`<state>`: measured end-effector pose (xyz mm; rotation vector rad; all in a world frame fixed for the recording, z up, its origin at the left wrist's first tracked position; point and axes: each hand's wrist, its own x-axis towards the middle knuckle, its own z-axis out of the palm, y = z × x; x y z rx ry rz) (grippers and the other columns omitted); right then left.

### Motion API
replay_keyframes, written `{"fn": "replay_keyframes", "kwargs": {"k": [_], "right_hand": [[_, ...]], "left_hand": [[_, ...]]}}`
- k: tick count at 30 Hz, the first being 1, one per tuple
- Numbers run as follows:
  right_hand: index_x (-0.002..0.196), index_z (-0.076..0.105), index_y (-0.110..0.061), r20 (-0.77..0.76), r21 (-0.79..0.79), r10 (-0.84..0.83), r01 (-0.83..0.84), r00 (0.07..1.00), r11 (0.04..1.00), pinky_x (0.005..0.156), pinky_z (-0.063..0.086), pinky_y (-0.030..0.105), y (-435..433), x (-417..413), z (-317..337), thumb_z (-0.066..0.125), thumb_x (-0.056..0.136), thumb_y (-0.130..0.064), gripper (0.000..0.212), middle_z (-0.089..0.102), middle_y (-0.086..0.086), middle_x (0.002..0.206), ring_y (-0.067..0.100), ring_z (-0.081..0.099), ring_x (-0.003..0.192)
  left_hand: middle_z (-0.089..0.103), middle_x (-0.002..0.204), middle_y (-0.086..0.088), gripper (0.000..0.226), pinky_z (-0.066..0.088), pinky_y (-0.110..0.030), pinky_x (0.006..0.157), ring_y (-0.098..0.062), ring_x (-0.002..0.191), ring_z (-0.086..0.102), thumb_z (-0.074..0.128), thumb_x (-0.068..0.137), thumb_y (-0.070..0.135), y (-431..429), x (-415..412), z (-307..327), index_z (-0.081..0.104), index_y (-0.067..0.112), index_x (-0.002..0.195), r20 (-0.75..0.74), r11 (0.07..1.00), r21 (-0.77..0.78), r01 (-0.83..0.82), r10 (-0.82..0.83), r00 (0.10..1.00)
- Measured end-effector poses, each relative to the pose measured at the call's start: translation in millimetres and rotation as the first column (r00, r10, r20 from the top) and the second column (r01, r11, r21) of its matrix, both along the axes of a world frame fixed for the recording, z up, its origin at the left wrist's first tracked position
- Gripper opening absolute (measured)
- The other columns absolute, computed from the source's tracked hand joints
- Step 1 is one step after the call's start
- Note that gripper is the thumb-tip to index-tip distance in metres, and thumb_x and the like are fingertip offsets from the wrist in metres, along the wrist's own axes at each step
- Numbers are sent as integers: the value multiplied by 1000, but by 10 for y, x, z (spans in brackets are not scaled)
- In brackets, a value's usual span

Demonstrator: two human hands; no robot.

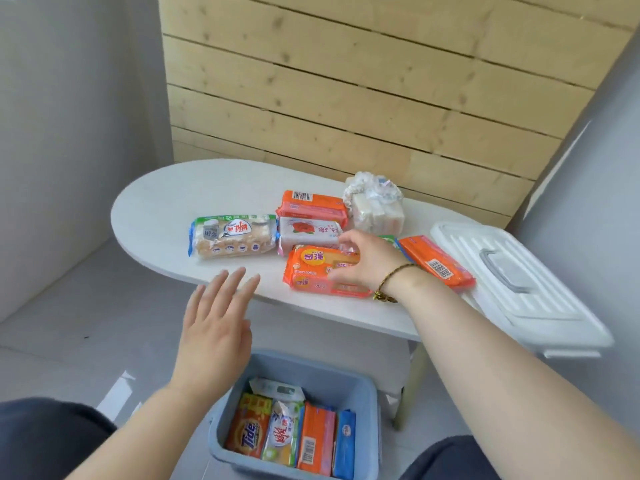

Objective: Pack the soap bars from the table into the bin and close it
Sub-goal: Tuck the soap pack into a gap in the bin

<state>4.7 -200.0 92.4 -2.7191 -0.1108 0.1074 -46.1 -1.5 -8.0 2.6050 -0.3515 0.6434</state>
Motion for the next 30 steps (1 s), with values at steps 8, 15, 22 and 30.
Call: {"fn": "replay_keyframes", "kwargs": {"k": [8,15,22,30], "right_hand": [[136,37,-14,-286,-388,-20,-96,958,917,101,38,36,83,292,90,68,69,-55,84,43,7,141,25,43,127],[139,32,-17,-444,-459,-24,-205,895,864,106,38,41,137,419,148,67,66,-60,91,41,3,144,23,44,127],[135,36,-13,-431,-516,-38,-212,902,830,94,42,36,207,394,153,68,62,-63,93,45,5,138,25,49,120],[131,35,-13,-146,-263,86,-123,986,957,77,37,25,176,39,46,73,71,-40,76,52,6,129,22,52,107]], "left_hand": [[-4,156,4,69,-13,-32,113,-4,127,-26,42,89,10,120,41,-136,3,28,144,-234,999,28,38,-30,972],[-3,154,5,70,-16,-28,108,-5,127,-26,43,87,4,110,46,-162,6,27,143,-235,998,-46,43,-53,970],[-6,155,6,72,-17,-28,107,-4,126,-29,44,88,9,110,79,-194,2,30,143,-248,998,-42,35,-45,968],[-1,148,8,69,-7,-30,112,-8,132,-17,50,85,2,105,41,-248,17,21,142,-202,992,-98,75,-93,975]]}}
